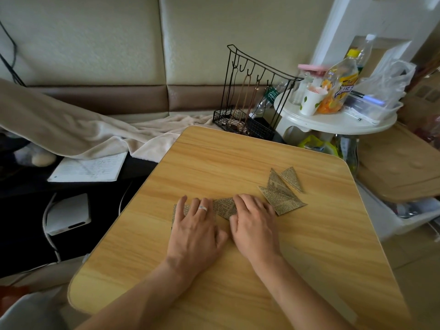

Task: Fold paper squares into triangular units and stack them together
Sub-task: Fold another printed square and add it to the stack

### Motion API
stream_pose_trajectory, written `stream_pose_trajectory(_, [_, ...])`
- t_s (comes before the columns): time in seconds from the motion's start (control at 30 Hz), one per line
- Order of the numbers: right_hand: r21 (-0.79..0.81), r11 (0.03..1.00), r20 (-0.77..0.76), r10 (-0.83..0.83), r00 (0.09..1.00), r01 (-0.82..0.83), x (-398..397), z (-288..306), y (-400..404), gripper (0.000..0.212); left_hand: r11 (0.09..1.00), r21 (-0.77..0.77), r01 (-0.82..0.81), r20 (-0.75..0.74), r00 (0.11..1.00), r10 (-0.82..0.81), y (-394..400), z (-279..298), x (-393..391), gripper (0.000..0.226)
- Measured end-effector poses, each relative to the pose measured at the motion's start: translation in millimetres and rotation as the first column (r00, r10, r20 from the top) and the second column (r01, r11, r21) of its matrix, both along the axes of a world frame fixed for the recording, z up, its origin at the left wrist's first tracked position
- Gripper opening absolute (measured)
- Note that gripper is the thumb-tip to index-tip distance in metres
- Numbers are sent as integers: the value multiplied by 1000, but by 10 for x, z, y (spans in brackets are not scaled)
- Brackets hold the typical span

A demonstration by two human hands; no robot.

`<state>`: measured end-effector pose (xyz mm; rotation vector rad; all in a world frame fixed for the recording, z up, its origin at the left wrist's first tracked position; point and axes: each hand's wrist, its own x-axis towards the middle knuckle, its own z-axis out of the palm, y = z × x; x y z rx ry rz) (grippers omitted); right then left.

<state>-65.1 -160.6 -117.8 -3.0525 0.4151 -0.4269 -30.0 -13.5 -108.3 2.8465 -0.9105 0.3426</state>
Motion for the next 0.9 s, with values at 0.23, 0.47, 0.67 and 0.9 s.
stream_pose_trajectory(0.23, [2,1000,7,0,1000,0,-8,1,25,52,998,36,-53,-16,998,53,21,18,-53,58])
stream_pose_trajectory(0.47, [56,978,9,199,980,-199,-37,52,17,55,996,65,-68,-76,994,73,8,29,-55,64])
stream_pose_trajectory(0.67, [64,995,11,76,997,-76,-19,49,15,51,996,37,-77,-69,994,79,8,42,-57,58])
stream_pose_trajectory(0.9, [68,993,-16,-96,995,97,-30,75,49,53,996,-5,-91,-73,993,90,11,-33,-36,65])
